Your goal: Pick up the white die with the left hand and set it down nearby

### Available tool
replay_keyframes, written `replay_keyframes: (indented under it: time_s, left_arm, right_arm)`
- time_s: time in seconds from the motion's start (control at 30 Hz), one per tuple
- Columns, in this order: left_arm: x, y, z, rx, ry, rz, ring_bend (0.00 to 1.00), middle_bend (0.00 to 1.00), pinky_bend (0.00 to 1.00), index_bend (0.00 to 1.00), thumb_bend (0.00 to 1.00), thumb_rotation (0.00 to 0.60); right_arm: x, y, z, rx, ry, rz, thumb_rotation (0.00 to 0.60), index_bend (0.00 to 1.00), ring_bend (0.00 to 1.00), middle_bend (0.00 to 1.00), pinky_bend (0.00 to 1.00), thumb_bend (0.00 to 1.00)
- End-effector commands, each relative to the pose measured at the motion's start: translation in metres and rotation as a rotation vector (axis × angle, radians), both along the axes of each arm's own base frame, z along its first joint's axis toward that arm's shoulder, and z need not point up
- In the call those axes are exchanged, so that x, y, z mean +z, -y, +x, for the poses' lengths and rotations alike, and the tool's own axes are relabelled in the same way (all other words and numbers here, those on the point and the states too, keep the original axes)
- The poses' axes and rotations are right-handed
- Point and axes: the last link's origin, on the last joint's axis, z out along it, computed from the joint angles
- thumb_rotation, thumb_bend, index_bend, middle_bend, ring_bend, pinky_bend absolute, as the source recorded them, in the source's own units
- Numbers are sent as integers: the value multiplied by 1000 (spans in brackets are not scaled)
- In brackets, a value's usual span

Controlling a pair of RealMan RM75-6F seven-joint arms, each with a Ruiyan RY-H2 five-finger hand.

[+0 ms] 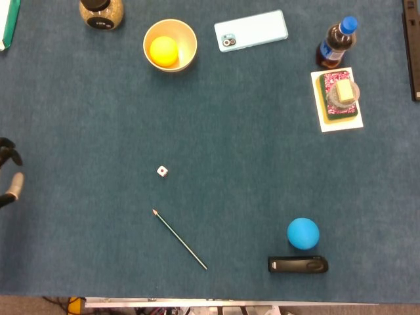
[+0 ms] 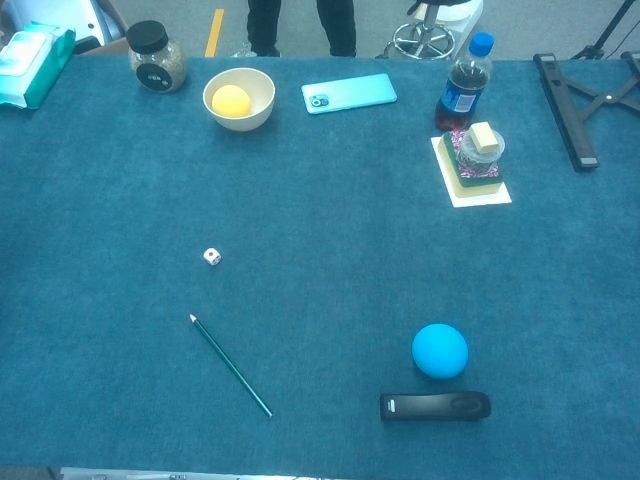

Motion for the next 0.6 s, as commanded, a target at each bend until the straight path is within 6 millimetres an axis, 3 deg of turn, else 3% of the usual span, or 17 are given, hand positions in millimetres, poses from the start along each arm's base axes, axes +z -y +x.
replay_keyframes:
  time_s: [0.03,0.3,0.6]
  left_arm:
    - [-9,1,3,-16,25,-39,224,324,441,469,372,600]
    - [-22,-5,11,-42,70,-103,224,324,441,469,372,600]
    - [-52,-22,32,-141,71,-238,224,320,441,464,372,600]
  right_arm:
    - [1,1,7,32,7,-10,600,490,256,387,265,98]
    - [2,15,28,94,-34,12,600,490,256,387,265,98]
    - [2,28,62,151,-114,31,600,490,256,387,265,98]
